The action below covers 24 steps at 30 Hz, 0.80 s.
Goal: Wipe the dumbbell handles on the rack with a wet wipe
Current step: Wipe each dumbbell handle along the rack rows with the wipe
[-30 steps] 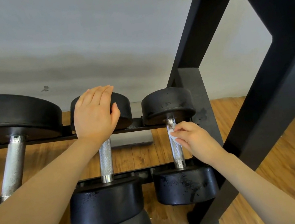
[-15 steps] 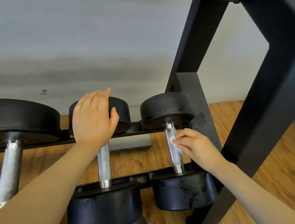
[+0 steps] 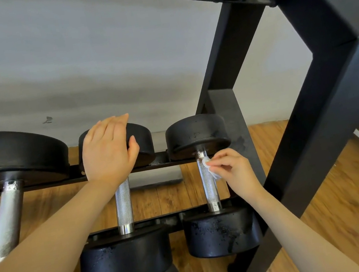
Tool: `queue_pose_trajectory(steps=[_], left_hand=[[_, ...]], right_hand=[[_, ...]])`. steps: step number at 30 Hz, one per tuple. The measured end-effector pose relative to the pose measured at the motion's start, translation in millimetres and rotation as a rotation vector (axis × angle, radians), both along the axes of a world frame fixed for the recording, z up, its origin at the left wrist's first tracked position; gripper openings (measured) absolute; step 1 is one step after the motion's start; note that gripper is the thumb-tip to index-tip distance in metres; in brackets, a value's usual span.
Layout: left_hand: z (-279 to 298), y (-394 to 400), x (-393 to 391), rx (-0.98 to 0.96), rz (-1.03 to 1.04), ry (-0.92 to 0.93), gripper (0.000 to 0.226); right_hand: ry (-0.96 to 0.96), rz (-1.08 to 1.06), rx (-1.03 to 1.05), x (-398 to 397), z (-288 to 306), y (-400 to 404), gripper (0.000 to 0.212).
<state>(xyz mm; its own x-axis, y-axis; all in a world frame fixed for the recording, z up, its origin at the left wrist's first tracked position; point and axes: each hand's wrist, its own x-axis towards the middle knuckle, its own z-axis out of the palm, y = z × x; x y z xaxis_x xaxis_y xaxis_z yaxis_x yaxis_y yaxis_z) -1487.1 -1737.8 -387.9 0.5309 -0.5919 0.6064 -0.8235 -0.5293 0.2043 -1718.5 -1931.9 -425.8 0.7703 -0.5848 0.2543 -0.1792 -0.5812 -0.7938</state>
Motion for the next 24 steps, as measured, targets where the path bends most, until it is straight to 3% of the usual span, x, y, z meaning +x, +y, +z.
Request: queue_pose_trajectory(steps=[7, 17, 24], left_hand=[[0.2, -0.2, -1.8, -0.006, 0.006, 0.007, 0.046], [3.0, -0.4, -2.2, -0.001, 0.008, 0.020, 0.047], [1.1, -0.8, -2.4, -0.010, 0.001, 0.011, 0.045]], right_hand=[[-0.017, 0.030, 0.244, -14.7, -2.3, 4.8, 0.028], [-0.053, -0.009, 0.259, -14.1, -10.4, -0.9, 0.028], [-0.018, 0.019, 0.128, -9.8, -4.7, -4.3, 0.022]])
